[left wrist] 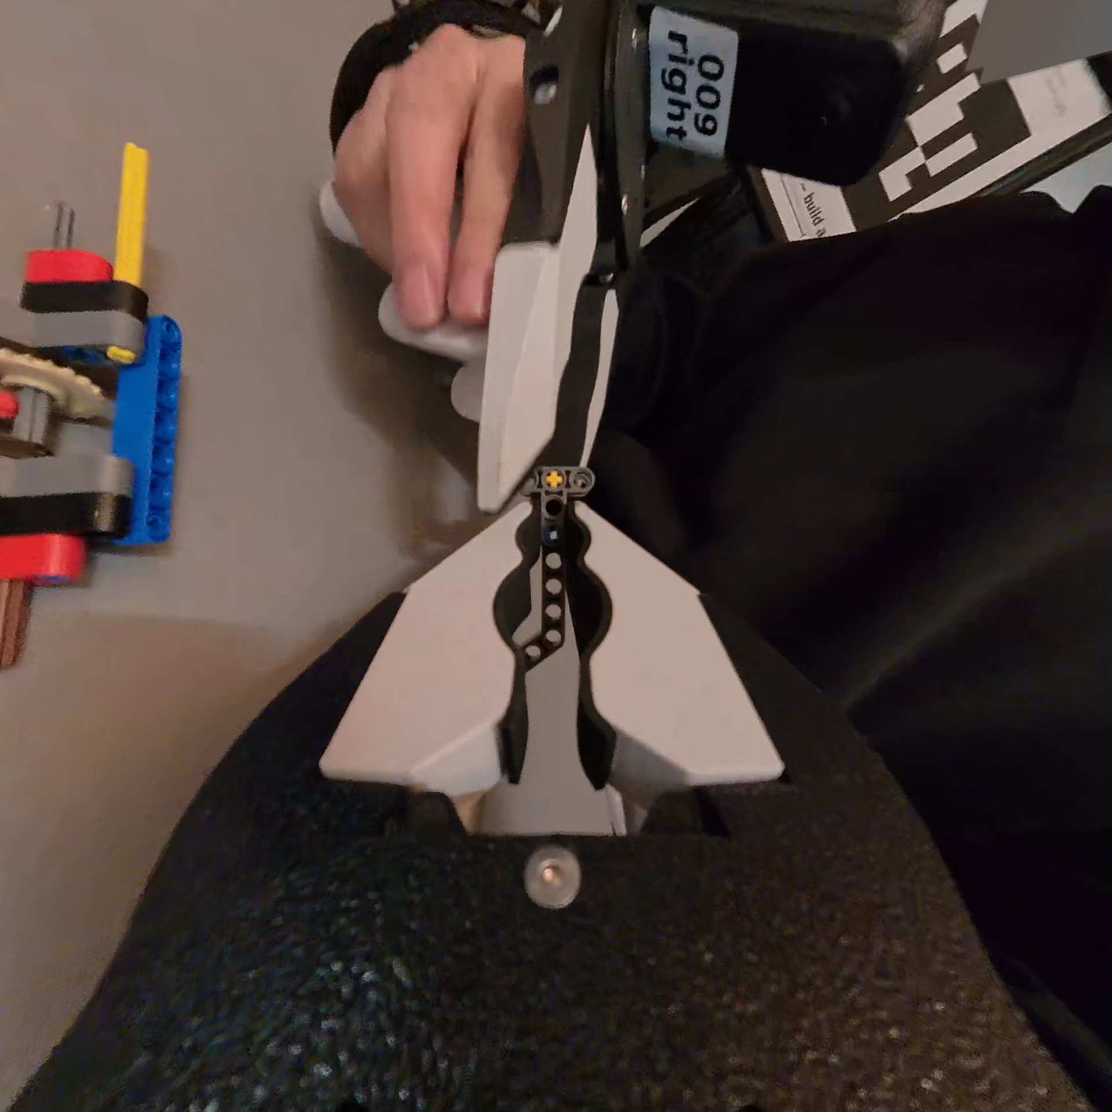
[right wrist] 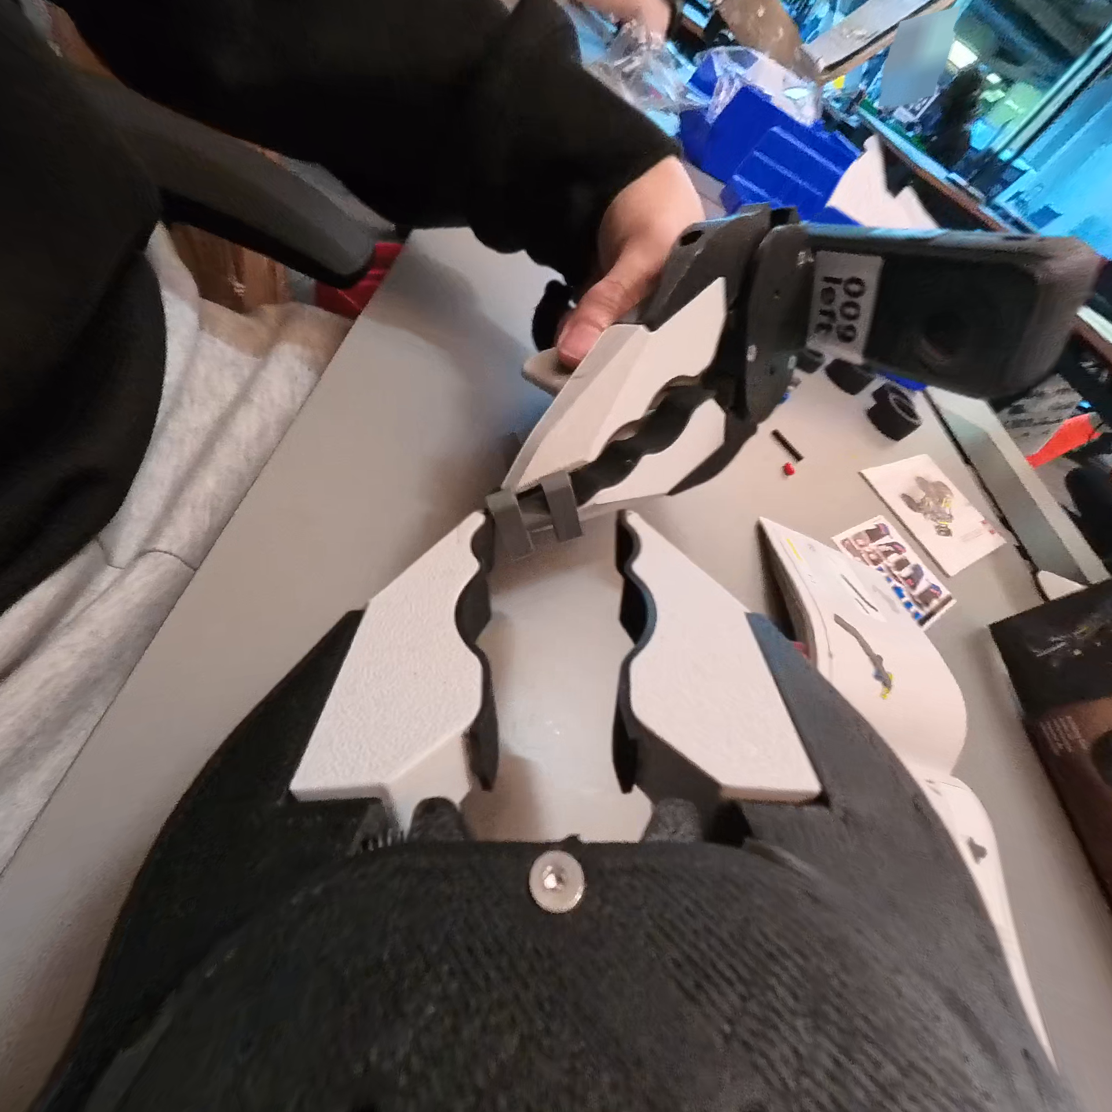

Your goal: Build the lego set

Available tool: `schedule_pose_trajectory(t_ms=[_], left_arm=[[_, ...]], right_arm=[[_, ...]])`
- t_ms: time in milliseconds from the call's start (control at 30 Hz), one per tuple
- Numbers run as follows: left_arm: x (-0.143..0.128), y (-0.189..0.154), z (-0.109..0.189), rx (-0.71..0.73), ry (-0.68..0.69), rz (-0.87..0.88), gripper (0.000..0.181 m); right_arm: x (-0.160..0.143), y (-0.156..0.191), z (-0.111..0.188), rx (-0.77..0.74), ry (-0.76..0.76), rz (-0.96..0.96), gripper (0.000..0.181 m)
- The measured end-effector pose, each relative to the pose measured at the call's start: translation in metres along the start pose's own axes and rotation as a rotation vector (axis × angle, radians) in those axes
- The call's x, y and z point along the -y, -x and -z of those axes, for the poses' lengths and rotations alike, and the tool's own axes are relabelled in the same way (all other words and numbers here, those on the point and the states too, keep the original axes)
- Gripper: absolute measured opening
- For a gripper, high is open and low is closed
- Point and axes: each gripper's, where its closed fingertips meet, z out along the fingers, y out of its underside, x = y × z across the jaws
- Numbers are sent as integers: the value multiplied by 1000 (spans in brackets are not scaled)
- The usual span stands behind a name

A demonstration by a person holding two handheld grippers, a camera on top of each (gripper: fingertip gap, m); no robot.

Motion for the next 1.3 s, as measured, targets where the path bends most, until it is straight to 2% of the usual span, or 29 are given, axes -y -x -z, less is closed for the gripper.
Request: schedule_pose_trajectory(t_ms=[33,100,167,300,433,567,733,900,967,1100,1233,1300], left_arm=[[1,0,-1,-10,-4,1,4],[4,5,-1,6,-25,0,7],[12,9,4,62,-82,-39,16],[32,20,26,373,-192,-253,27],[25,33,29,728,-92,-437,40],[20,43,18,905,-72,-494,39],[18,54,3,925,-35,-518,39],[14,66,-4,929,61,-547,23],[12,69,-7,910,92,-566,23],[7,73,-8,882,141,-547,23],[7,74,-11,842,166,-523,23],[8,75,-11,834,171,-517,23]], right_arm=[[-2,4,-1,24,6,-5,30],[-7,1,0,10,21,-17,27],[-13,-4,3,-13,36,-48,27],[-27,-14,12,-55,73,-106,27],[-37,-24,19,-75,117,-242,26],[-52,-22,22,-52,196,-356,26],[-58,-14,20,-11,249,-383,26],[-65,-3,16,36,308,-385,25],[-70,1,16,59,339,-398,26],[-73,-4,22,26,339,-373,41],[-70,5,23,85,327,-351,25],[-71,2,22,72,329,-338,23]])
